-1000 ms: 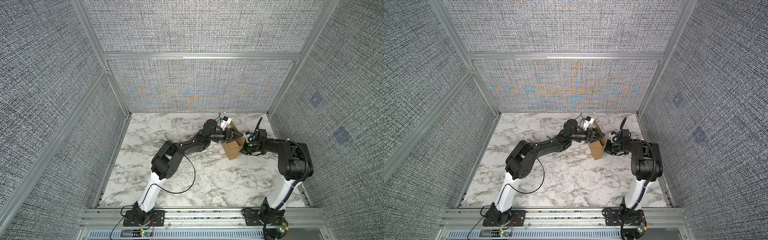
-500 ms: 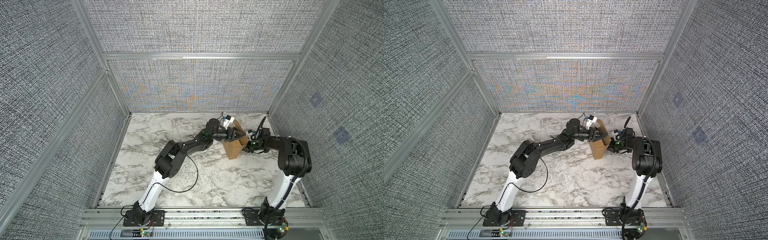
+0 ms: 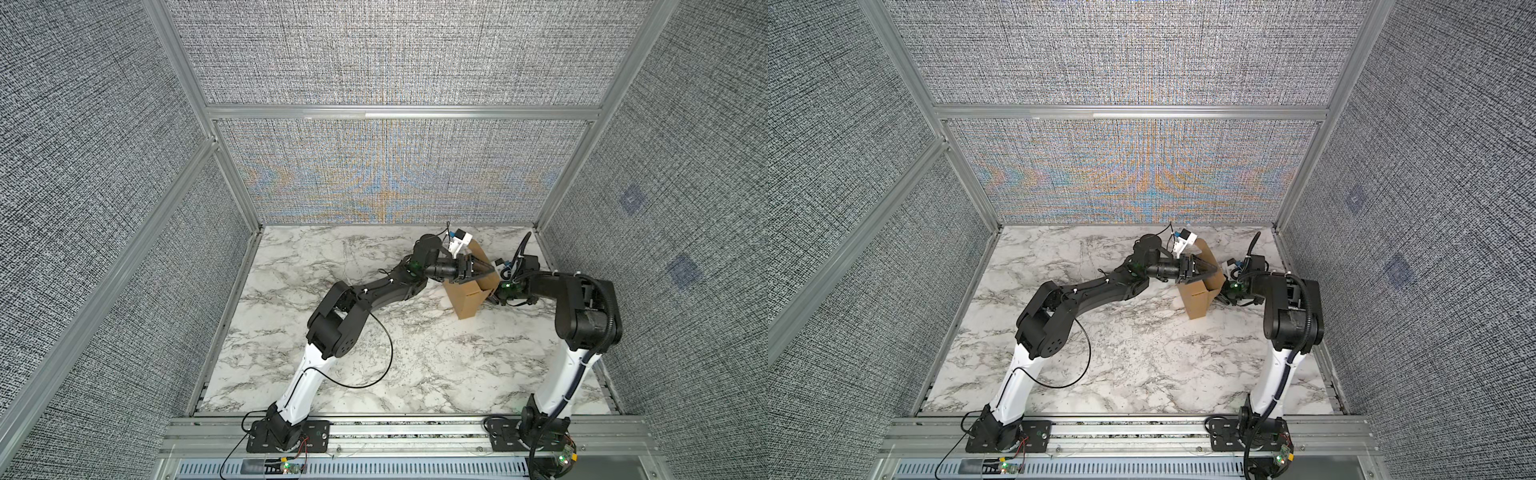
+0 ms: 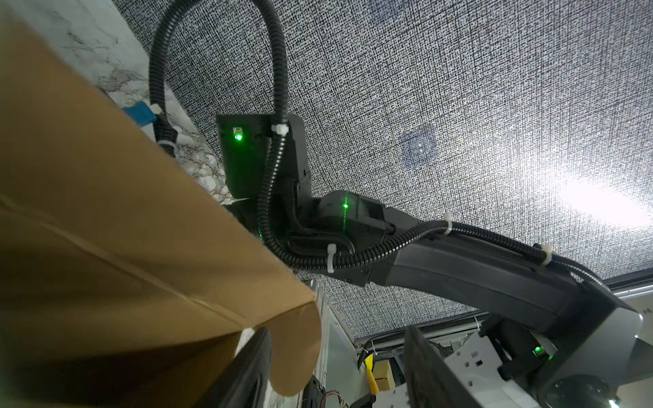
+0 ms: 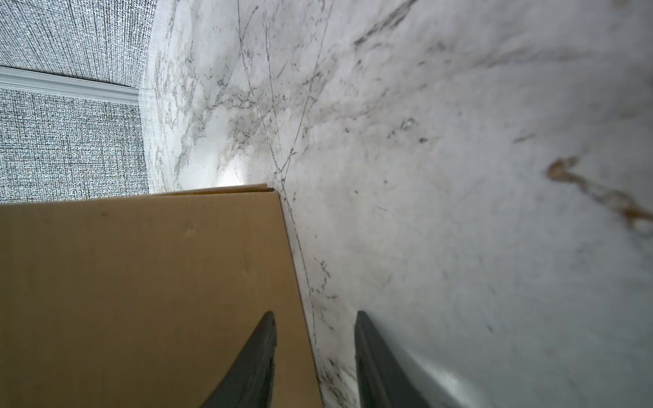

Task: Assemble paper box
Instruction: Close the paper box at the middle-right of the table.

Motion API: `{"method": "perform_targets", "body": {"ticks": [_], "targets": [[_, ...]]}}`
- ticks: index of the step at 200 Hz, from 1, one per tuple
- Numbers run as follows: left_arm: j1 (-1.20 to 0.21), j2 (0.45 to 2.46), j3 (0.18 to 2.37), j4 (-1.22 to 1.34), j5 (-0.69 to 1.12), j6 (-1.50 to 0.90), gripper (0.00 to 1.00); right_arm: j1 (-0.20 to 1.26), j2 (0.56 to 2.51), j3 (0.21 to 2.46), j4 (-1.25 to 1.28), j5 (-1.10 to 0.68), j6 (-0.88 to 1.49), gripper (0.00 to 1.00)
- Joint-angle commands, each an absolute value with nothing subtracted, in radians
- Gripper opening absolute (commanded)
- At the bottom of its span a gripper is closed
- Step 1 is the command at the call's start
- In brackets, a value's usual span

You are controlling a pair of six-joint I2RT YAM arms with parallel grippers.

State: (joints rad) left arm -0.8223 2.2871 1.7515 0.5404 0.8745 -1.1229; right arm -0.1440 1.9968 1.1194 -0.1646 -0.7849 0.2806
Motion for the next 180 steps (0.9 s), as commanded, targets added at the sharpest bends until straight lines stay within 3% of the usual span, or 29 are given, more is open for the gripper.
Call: {"method": "perform_targets", "body": {"ticks": [1,58,93,125,180], "targets": [[-0.822,2.254,1.737,0.512,0.893,-1.083,0.62,-0.147,1.995,1.121,-0.206,-0.737,0.269,0.40],[-0.763,2.048,1.643,0.381,0.889,-0.947,0.62,-0.149,1.966,1.136,-0.238,-0.719,0.256,0.40],[-0.682,1.924,1.485,0.197,0.782,-0.830,0.62,-0.147,1.943,1.154,-0.272,-0.697,0.247,0.39],[-0.686,1.946,1.391,0.188,0.733,-0.815,0.62,-0.146,1.912,1.173,-0.308,-0.678,0.235,0.39],[-0.731,2.071,1.491,0.234,0.762,-0.843,0.62,-0.140,1.868,1.178,-0.345,-0.661,0.220,0.39]]}}
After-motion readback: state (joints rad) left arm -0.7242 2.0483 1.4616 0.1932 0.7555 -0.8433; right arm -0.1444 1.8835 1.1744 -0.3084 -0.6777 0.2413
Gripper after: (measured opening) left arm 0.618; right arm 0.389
